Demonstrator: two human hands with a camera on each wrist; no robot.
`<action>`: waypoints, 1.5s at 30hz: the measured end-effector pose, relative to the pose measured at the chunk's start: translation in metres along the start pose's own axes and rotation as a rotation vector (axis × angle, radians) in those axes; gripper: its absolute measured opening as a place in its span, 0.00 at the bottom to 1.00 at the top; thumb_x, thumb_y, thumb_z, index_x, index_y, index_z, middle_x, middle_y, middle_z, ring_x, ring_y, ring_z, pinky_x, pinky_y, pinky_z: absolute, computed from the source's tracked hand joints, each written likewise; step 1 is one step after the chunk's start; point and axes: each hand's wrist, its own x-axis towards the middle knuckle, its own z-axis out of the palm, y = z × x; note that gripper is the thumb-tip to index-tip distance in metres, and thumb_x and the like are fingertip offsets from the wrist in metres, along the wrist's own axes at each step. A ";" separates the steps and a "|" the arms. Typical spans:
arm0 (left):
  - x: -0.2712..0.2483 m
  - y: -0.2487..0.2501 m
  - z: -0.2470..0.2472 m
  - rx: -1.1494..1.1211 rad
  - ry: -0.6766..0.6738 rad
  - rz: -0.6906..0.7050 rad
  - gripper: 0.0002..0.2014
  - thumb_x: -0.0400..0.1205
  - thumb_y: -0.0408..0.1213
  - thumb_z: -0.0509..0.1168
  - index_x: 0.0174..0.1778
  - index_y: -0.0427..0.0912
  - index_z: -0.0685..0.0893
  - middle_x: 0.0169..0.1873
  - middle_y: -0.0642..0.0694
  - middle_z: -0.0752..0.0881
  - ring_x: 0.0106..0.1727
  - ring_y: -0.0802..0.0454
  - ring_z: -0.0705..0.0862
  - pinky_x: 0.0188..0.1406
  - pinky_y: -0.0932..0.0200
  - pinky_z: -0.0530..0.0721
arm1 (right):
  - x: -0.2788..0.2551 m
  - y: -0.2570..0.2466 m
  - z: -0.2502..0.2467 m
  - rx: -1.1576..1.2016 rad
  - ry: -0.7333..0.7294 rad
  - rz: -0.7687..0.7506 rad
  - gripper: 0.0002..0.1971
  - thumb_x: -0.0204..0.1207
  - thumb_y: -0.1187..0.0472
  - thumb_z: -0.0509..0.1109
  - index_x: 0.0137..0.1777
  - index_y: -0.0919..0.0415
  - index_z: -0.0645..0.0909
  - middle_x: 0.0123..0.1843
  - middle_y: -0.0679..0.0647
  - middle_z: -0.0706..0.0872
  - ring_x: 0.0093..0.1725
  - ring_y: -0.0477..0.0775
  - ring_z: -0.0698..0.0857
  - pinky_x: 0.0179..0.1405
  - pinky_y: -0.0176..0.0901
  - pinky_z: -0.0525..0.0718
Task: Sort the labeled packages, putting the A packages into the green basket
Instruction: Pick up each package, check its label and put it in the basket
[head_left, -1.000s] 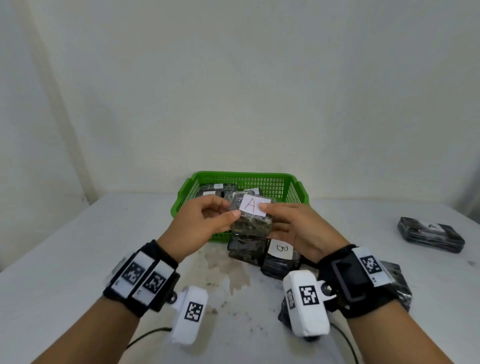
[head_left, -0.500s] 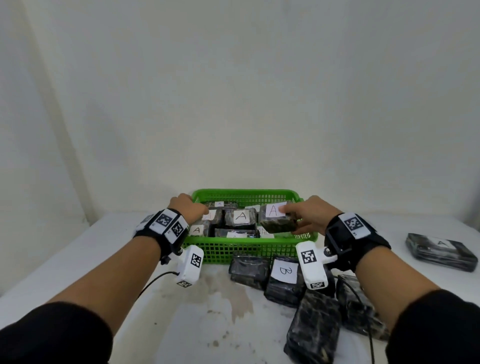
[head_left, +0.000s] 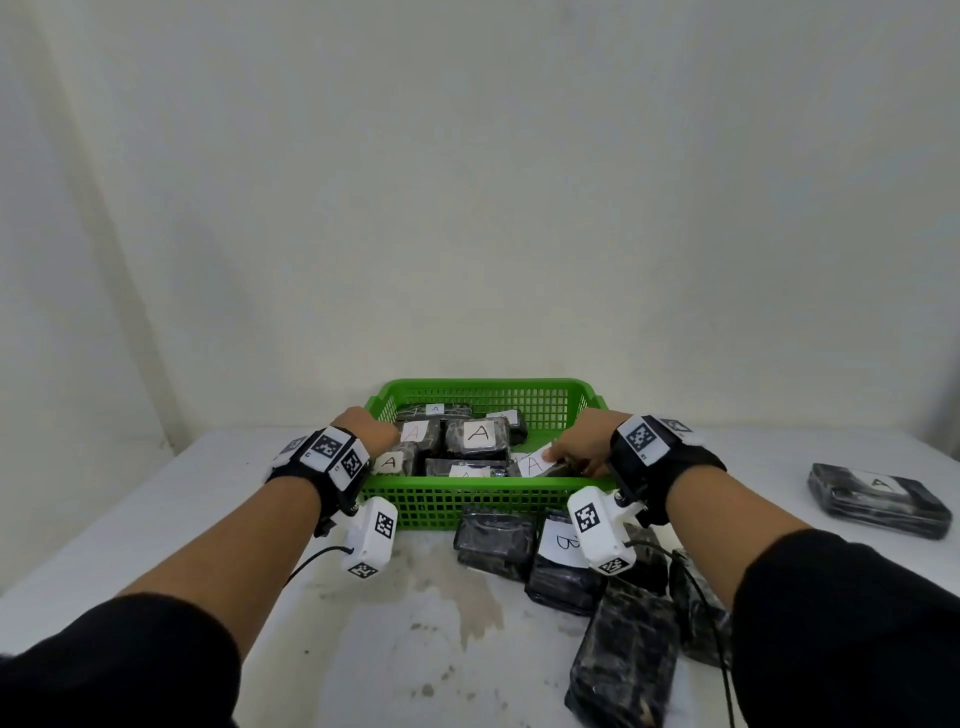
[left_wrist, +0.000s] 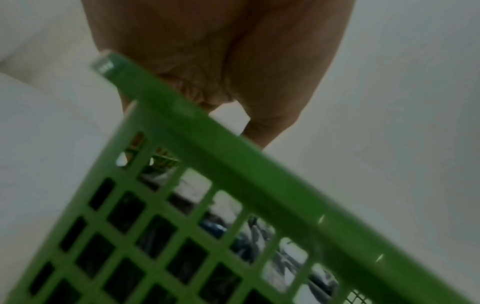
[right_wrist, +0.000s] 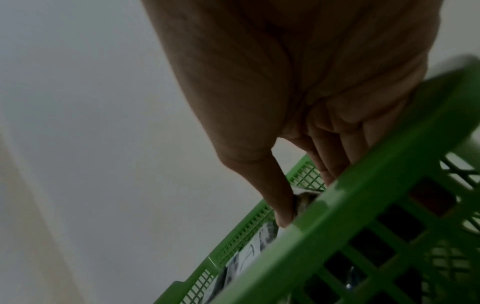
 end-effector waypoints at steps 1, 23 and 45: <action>0.000 -0.002 0.001 0.001 -0.001 0.001 0.14 0.82 0.36 0.64 0.32 0.38 0.71 0.33 0.43 0.76 0.33 0.48 0.75 0.27 0.61 0.70 | 0.001 -0.001 0.001 -0.028 -0.010 0.000 0.19 0.87 0.46 0.69 0.41 0.60 0.80 0.66 0.62 0.90 0.61 0.60 0.88 0.51 0.43 0.84; -0.013 -0.012 0.004 -0.094 0.052 0.039 0.15 0.86 0.31 0.58 0.66 0.28 0.80 0.37 0.41 0.80 0.65 0.35 0.84 0.59 0.50 0.81 | 0.016 -0.006 0.017 -0.046 -0.022 0.060 0.25 0.84 0.51 0.74 0.74 0.68 0.83 0.74 0.61 0.87 0.71 0.61 0.86 0.66 0.50 0.84; -0.071 0.022 -0.007 -0.060 0.159 0.387 0.33 0.80 0.35 0.64 0.83 0.41 0.66 0.80 0.40 0.70 0.79 0.41 0.72 0.77 0.48 0.73 | -0.082 0.026 -0.004 0.183 0.391 -0.238 0.26 0.81 0.45 0.75 0.76 0.52 0.80 0.69 0.52 0.87 0.66 0.54 0.85 0.63 0.46 0.82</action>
